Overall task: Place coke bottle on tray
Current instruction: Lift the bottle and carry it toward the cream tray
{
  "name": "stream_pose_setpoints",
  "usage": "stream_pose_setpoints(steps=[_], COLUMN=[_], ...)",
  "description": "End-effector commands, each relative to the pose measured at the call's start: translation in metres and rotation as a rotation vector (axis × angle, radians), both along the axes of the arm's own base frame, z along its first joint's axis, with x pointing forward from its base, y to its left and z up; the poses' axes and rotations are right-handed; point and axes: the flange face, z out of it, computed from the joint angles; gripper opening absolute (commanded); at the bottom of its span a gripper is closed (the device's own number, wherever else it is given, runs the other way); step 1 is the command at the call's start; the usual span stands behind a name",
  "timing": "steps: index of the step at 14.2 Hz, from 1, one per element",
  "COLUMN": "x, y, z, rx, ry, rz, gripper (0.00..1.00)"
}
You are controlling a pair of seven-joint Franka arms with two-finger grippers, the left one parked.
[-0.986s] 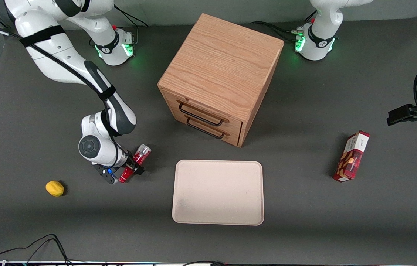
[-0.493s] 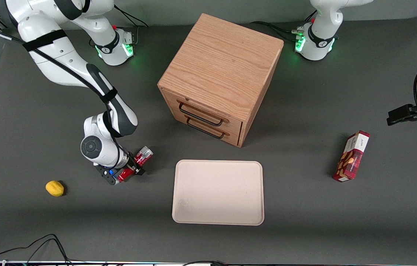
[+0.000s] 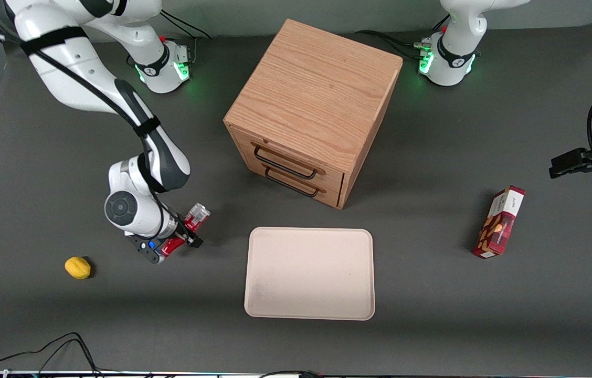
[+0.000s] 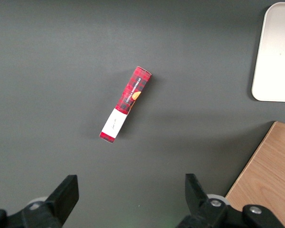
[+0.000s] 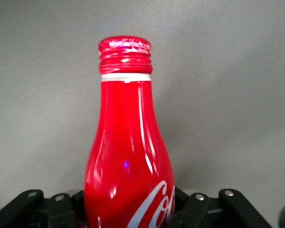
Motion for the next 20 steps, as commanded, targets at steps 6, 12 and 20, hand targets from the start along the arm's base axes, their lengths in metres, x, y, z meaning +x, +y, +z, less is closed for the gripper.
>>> stream_pose_setpoints(steps=[6, 12, 20], x=[0.006, 0.027, 0.062], y=[0.041, 0.135, 0.192], z=[0.199, 0.235, 0.058], rx=[0.024, 0.181, 0.278], ry=[0.031, -0.047, -0.133], rz=[0.324, 0.479, 0.638], gripper=[0.0, 0.0, 0.0])
